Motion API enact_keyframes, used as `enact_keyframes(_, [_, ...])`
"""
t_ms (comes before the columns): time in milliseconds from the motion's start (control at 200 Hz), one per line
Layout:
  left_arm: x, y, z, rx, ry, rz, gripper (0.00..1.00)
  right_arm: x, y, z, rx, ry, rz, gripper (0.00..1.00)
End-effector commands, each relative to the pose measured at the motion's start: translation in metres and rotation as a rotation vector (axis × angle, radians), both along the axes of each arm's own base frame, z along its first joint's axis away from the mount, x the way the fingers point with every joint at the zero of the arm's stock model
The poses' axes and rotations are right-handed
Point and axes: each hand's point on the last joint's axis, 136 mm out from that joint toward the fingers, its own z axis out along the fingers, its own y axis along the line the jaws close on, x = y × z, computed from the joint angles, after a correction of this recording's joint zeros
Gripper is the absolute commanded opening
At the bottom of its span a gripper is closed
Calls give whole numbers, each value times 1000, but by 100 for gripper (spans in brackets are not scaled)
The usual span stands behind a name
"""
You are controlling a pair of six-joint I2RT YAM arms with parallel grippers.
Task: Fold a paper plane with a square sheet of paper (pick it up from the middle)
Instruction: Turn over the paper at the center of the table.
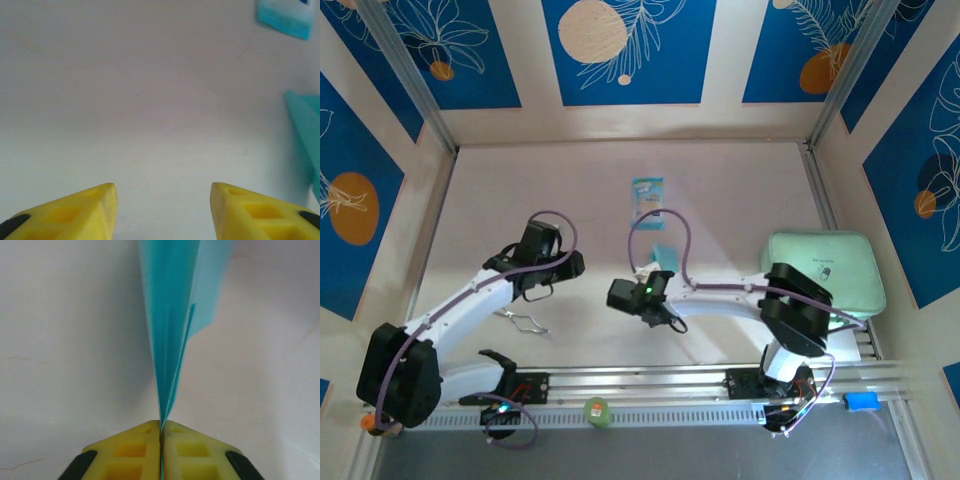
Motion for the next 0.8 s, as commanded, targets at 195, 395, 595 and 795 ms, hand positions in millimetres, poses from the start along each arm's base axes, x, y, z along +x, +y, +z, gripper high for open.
enact_keyframes(195, [5, 14, 19, 10, -22, 9, 55, -24, 73, -3, 426, 227, 121, 34])
enact_keyframes(395, [-1, -5, 14, -96, -10, -53, 55, -13, 68, 20, 716, 243, 46, 34])
enact_keyframes(595, [5, -29, 11, -222, 11, -87, 50, 8, 55, 22, 997, 308, -58, 23])
enact_keyframes(795, [12, -47, 12, -309, 27, -112, 44, 18, 42, 9, 1012, 346, -148, 16])
